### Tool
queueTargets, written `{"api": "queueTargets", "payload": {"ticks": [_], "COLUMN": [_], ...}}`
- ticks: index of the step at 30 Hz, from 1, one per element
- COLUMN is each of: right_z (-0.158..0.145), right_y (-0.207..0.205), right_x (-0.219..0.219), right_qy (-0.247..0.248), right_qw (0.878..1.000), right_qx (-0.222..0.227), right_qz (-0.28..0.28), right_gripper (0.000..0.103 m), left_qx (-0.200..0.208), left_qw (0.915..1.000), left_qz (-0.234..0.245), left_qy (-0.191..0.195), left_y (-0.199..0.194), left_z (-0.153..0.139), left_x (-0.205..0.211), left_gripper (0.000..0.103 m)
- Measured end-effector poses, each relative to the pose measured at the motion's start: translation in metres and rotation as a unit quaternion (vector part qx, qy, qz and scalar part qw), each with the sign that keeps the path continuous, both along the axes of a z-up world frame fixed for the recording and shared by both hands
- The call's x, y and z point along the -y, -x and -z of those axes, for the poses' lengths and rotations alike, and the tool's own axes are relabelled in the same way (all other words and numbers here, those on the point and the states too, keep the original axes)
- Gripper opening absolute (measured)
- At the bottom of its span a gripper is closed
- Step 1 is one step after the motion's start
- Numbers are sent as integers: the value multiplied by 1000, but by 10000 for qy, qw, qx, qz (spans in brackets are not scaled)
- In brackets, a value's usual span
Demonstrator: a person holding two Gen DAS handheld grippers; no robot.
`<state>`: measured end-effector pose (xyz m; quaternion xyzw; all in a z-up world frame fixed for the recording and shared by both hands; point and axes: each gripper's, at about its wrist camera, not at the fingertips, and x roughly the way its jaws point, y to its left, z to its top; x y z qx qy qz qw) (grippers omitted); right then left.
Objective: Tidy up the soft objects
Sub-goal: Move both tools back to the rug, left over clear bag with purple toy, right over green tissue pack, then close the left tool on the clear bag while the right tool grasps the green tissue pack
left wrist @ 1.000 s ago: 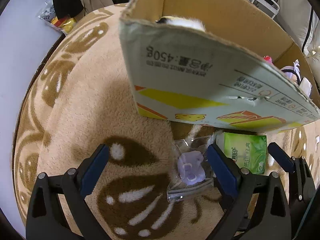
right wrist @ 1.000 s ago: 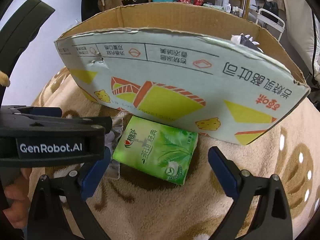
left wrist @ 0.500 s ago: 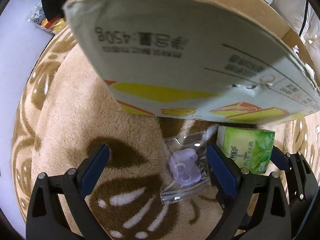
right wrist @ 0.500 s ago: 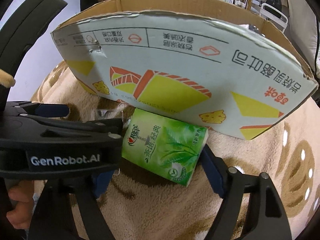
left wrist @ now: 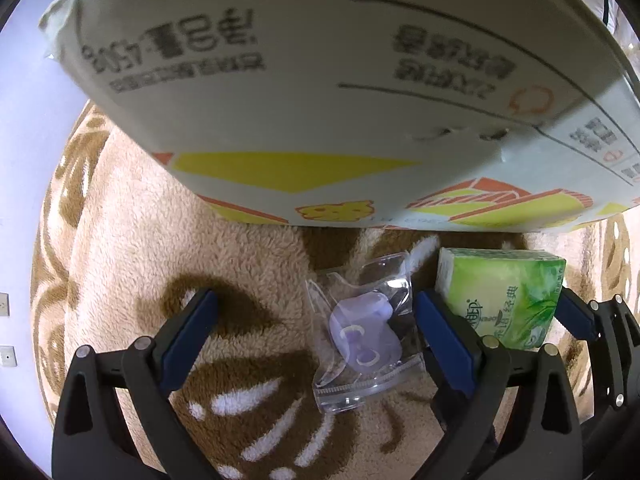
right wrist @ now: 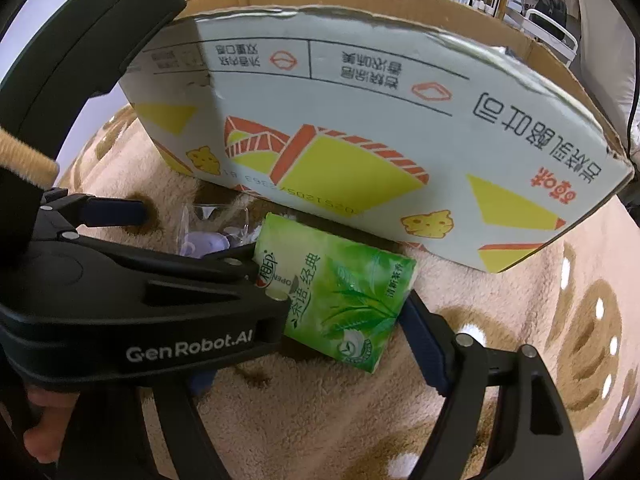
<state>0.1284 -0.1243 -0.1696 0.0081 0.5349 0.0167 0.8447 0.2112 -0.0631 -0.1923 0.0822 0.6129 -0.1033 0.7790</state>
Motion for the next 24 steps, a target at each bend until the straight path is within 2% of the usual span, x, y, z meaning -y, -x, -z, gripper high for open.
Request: {"api": "queueTargets", "payload": {"ticks": [4, 7, 13, 16, 18, 21, 24], "right_z": [1, 2, 4, 5, 7, 9, 9], "right_y": [0, -2, -2, 0, 2, 3, 3], "right_x": [-4, -8, -20, -25, -29, -30, -32], "right_qy": [108, 149, 213, 247, 271, 277, 269], "right_qw": [9999, 9999, 9997, 9996, 9996, 9995, 9996], "right_qx": [3, -11, 2, 9, 10, 3, -2], "right_qz": [-68, -73, -85, -101, -113, -123, -130], "right_gripper": [84, 84, 84, 84, 84, 84, 84], "left_qx": [-2, -7, -84, -171, -196, -283, -315], "left_qw": [10000, 10000, 9999, 9995, 9996, 9995, 9994], "left_qz": [41, 26, -81, -213, -187, -137, -139], "left_qy": [-36, -92, -10, 127, 100, 81, 2], "left_y": [3, 6, 7, 7, 6, 5, 6], "left_z": [2, 0, -6, -6, -5, -4, -3], "left_x": [3, 0, -12, -19, -18, -13, -11], "left_gripper": [95, 87, 78, 78, 79, 87, 88]}}
